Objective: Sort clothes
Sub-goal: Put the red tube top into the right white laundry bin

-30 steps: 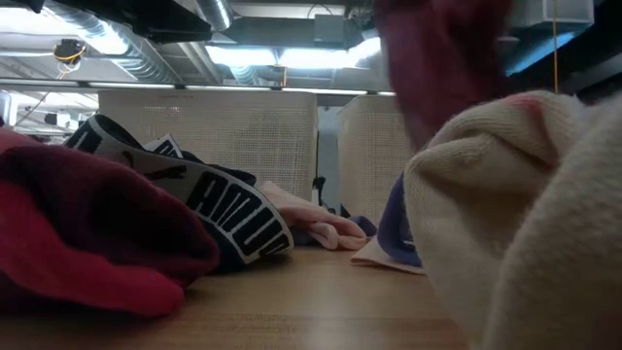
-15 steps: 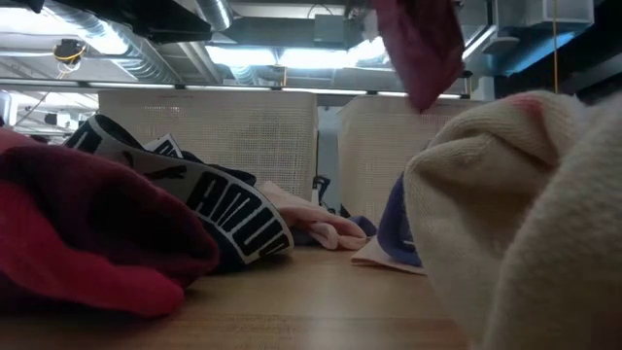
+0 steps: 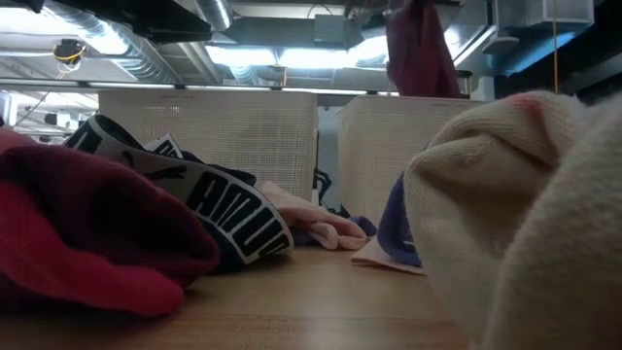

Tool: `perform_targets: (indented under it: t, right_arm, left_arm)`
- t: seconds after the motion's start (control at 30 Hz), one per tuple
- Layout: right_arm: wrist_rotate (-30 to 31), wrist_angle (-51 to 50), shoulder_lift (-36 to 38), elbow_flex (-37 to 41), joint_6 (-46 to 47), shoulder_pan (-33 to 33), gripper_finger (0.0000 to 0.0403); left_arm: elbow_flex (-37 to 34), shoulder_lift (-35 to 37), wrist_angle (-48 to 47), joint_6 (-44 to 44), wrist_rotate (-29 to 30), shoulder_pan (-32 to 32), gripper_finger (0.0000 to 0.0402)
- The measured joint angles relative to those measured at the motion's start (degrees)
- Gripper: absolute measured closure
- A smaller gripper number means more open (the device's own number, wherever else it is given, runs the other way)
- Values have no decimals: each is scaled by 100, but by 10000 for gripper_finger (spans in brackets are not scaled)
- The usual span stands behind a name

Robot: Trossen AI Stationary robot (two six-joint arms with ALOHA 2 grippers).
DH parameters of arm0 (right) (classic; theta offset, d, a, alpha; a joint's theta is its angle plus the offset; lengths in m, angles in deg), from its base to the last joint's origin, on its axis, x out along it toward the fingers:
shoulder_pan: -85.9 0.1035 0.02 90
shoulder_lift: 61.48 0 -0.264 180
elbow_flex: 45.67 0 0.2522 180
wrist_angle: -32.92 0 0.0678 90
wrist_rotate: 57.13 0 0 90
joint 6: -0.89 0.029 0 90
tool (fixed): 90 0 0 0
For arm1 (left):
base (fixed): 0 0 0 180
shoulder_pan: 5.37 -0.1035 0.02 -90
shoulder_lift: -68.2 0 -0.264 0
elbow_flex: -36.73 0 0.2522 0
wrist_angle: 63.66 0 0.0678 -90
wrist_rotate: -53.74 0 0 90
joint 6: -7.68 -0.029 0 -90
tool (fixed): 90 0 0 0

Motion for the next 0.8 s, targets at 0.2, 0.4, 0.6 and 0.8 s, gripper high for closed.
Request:
perform_targets:
  t: [0.2, 0.4, 0.6, 0.8]
  right_arm:
    - [-524, -120, -1, 1214, 319, -542, 391]
    - [-1171, 654, -1, 2643, 362, -955, 391]
    - [-1659, 1577, -3, 3720, 627, -1139, 389]
    - [-1720, 1933, -3, 4159, 638, -1137, 379]
  left_arm:
    - [0, 0, 2, 0, 0, 0, 208]
    - [0, -2, 2, 0, 0, 0, 208]
    - [0, -2, 7, -2, 0, 0, 208]
    - [0, -2, 7, -2, 0, -1, 208]
